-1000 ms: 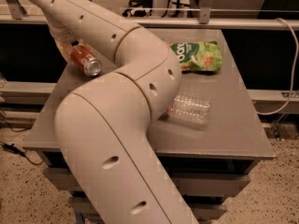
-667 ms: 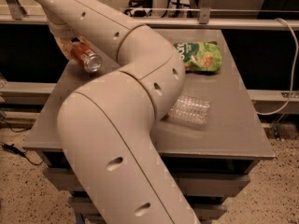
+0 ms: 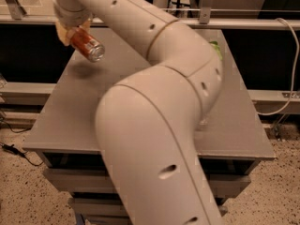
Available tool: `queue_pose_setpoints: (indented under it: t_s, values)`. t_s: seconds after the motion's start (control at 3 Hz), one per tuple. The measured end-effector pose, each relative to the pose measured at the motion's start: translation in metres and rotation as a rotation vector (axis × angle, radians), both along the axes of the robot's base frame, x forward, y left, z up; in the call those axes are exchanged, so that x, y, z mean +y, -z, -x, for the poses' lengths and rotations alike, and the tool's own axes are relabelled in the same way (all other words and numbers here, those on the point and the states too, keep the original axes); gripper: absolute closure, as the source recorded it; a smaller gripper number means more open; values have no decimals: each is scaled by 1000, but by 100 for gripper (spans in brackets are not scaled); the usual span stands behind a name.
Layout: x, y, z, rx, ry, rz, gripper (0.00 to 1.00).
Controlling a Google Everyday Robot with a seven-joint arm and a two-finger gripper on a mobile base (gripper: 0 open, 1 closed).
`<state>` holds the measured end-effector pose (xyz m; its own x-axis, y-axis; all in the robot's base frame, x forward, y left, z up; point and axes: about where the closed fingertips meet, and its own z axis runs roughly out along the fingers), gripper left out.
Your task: Place coke can upright
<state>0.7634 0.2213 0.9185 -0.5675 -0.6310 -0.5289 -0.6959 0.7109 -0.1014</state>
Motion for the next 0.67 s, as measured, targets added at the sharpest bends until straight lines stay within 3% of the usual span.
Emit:
queue_pose_setpoints:
  t_s: [0.33, 0.67]
  values:
    - [-10, -28, 2, -99, -130, -149, 100]
    - [-36, -64, 10, -243, -264, -348, 100]
